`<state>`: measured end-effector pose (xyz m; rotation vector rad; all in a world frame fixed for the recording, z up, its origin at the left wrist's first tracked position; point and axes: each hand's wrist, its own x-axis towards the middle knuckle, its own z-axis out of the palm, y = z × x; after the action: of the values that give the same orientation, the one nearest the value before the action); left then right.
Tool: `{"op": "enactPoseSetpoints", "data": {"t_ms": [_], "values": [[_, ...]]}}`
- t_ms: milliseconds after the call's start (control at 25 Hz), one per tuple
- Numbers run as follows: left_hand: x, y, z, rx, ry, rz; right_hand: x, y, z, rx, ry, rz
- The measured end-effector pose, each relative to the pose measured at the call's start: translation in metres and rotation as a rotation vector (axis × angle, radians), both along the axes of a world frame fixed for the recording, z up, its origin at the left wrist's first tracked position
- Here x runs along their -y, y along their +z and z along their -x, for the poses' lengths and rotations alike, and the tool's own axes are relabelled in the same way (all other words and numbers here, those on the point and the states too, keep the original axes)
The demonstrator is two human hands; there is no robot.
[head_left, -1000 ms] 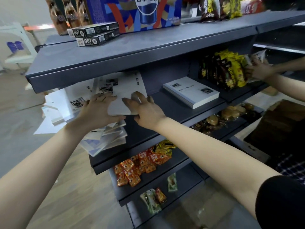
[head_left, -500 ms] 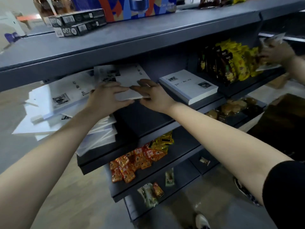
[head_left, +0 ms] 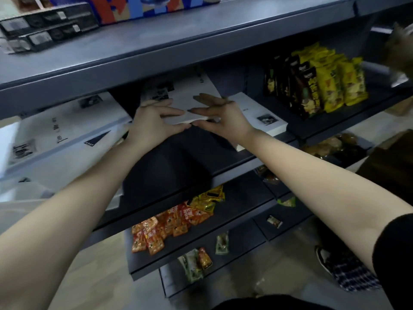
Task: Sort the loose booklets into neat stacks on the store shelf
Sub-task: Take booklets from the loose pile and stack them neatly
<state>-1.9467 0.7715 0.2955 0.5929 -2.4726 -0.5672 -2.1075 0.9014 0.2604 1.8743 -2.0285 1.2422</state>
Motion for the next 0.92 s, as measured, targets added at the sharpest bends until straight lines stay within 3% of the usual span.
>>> {"op": "enactPoseSetpoints", "data": {"t_ms": [120, 240, 280, 360, 440, 680, 920], "values": [[-0.029, -0.016, 0.056, -0.011, -0.079, -0.162, -0.035, -0.004, 0.048, 0.038, -0.053, -0.059], [-0.060, -0.058, 0.114, 0.066, -0.127, -0.312, -0.077, -0.024, 0.100, 0.059, -0.092, -0.281], [-0.071, -0.079, 0.129, 0.146, -0.124, -0.299, -0.090, -0.037, 0.117, 0.036, -0.079, -0.394], [-0.093, -0.120, 0.151, 0.282, -0.049, -0.076, -0.108, -0.060, 0.142, 0.028, -0.042, -0.557], [-0.102, -0.139, 0.165, 0.296, 0.056, 0.101, -0.109, -0.077, 0.162, 0.021, -0.068, -0.573], [-0.086, -0.142, 0.204, 0.399, 0.093, 0.122, -0.077, -0.078, 0.182, -0.144, -0.381, -0.765], [-0.091, -0.149, 0.203, 0.362, 0.125, 0.217, -0.083, -0.086, 0.192, -0.069, -0.317, -0.654]]}}
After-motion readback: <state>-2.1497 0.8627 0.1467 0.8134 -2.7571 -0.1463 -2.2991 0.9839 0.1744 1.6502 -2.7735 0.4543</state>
